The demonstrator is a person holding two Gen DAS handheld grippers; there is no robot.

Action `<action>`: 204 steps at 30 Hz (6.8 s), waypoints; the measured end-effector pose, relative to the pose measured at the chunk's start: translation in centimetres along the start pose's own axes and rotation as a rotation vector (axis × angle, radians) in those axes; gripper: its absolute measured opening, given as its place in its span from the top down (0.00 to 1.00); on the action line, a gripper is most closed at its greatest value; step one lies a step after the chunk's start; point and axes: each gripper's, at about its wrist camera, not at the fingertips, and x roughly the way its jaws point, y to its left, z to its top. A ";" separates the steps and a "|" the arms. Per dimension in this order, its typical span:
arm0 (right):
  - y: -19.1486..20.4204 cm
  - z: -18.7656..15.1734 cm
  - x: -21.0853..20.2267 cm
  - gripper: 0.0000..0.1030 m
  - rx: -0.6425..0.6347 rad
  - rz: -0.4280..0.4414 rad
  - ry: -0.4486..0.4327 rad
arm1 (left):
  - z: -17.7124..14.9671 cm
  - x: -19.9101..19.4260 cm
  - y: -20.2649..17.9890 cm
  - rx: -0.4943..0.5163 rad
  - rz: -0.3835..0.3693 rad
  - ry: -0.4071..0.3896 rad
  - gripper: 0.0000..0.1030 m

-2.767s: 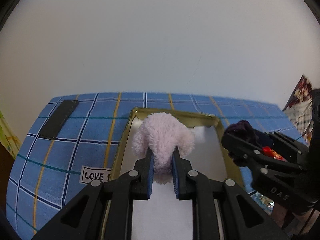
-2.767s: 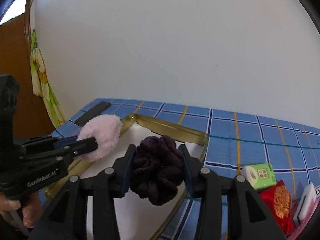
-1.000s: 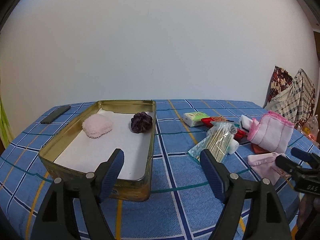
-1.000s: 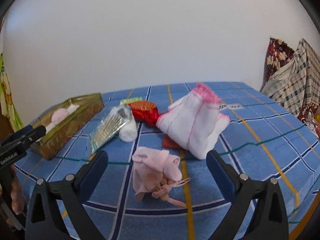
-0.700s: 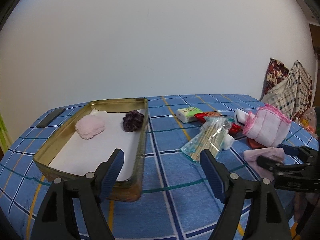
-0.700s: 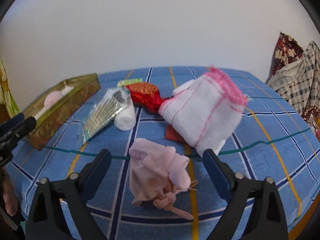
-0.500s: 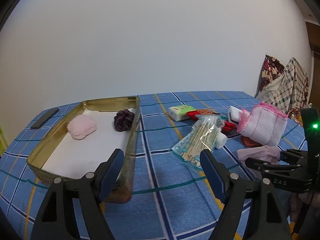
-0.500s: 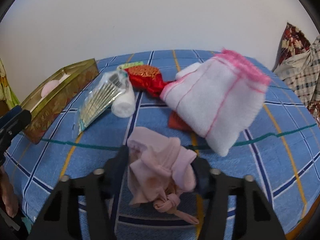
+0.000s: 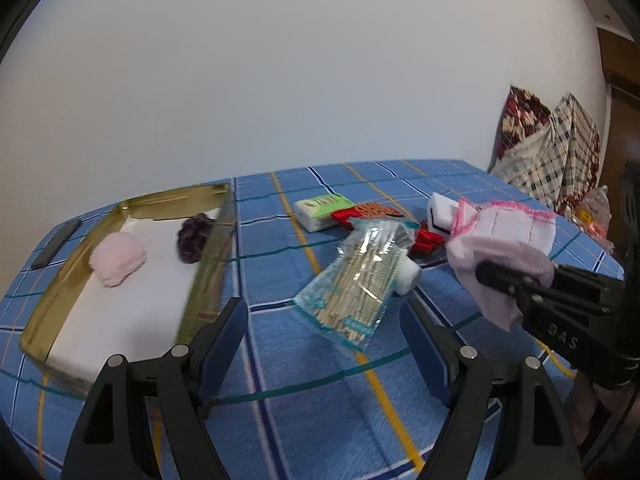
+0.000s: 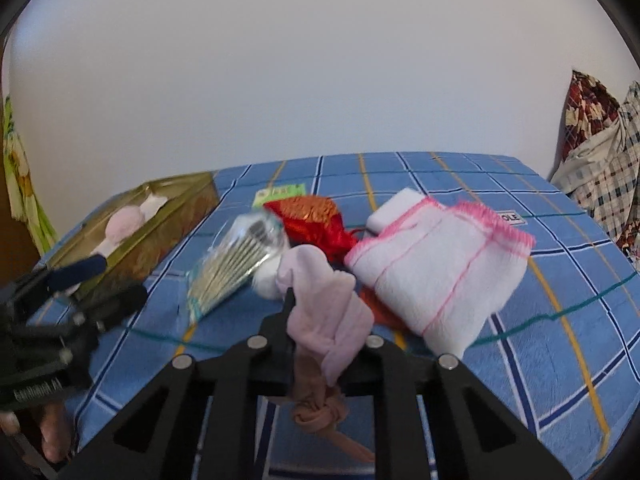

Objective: Organize soft objects

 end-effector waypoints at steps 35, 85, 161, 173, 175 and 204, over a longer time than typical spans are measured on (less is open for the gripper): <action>2.2 4.7 2.5 0.86 0.011 -0.074 -0.172 | 3.0 7.8 -1.1 0.028 -0.110 0.193 0.24; 4.2 3.7 0.1 0.85 -0.041 -0.096 -0.315 | 2.1 0.8 1.3 -0.042 0.064 -0.230 0.67; 8.3 2.7 1.0 0.86 -0.105 0.039 -0.350 | 1.1 -2.9 3.3 -0.230 0.272 -0.311 0.67; 9.4 2.5 1.5 0.85 -0.114 0.075 -0.354 | 0.9 -3.6 4.3 -0.227 0.277 -0.323 0.67; 9.6 2.5 1.6 0.85 -0.118 0.078 -0.352 | 0.9 -3.9 4.5 -0.224 0.274 -0.324 0.67; 8.6 3.3 2.0 0.85 -0.175 0.136 -0.329 | -0.1 -5.5 9.2 -0.280 0.300 -0.302 0.67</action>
